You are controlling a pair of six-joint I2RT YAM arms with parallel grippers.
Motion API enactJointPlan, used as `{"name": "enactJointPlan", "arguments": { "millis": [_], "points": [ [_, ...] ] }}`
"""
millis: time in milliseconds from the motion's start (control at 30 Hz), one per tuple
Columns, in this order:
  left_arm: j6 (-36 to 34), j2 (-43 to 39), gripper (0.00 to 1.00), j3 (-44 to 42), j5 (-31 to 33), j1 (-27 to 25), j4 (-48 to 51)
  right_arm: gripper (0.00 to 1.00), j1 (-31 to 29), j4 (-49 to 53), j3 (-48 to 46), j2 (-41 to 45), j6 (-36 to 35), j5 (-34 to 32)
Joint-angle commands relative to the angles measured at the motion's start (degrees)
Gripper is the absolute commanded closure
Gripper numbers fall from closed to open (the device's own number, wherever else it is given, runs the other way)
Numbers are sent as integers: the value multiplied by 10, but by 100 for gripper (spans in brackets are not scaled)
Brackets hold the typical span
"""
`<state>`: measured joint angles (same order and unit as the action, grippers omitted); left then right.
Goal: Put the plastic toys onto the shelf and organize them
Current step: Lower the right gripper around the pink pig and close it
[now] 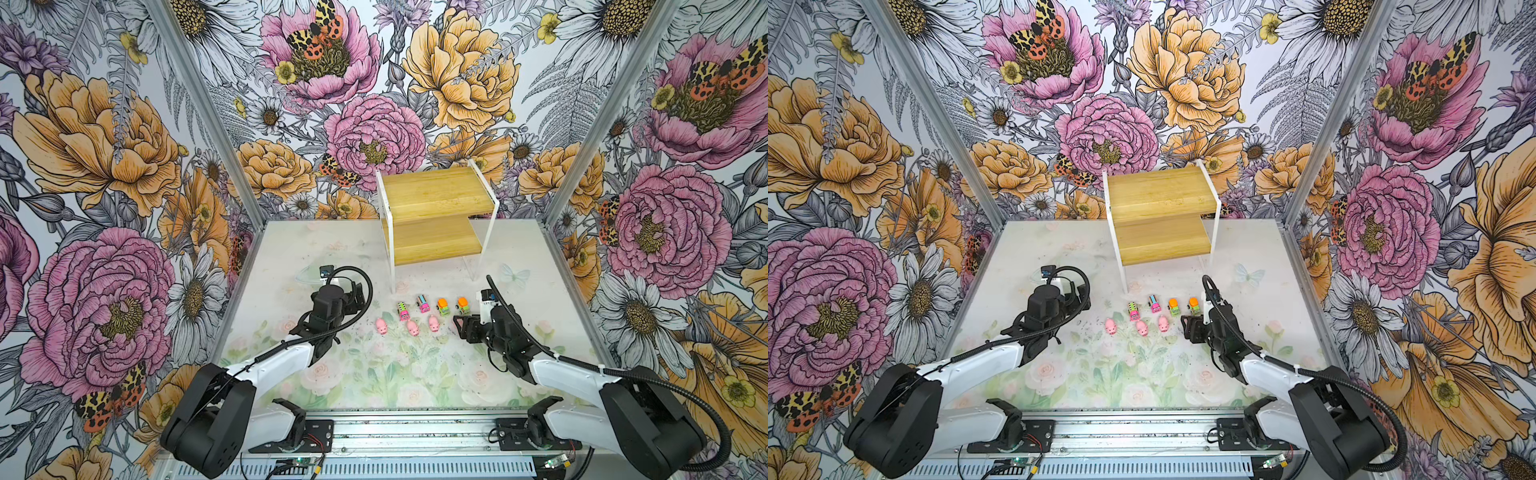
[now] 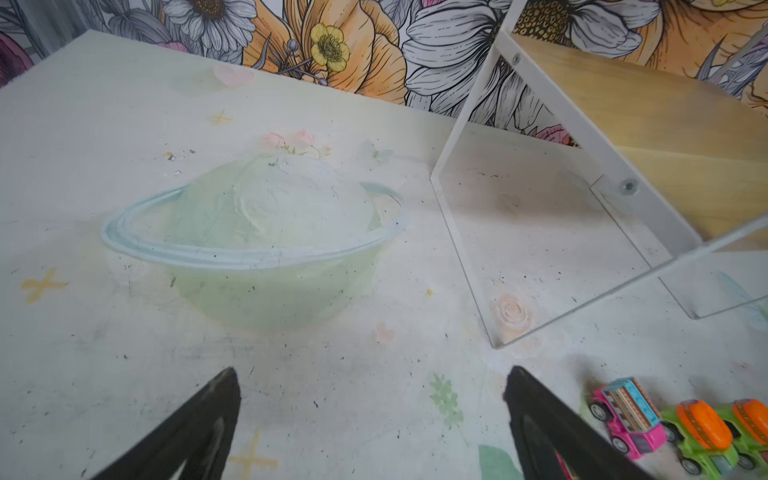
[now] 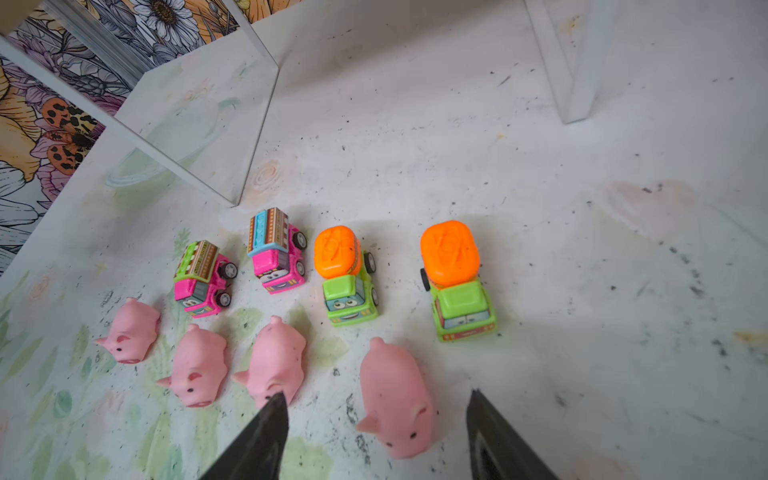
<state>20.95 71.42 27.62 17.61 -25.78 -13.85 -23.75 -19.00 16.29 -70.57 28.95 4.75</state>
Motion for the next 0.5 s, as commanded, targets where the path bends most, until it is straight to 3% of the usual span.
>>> {"name": "enactJointPlan", "arguments": {
  "millis": [0,467],
  "points": [
    [36,8,1,-16,23,-12,7,34,-4,-32,13,-24,13,-26],
    [44,14,1,-31,18,-23,4,42,-14,-40,35,-79,-8,-23]
  ]
}}
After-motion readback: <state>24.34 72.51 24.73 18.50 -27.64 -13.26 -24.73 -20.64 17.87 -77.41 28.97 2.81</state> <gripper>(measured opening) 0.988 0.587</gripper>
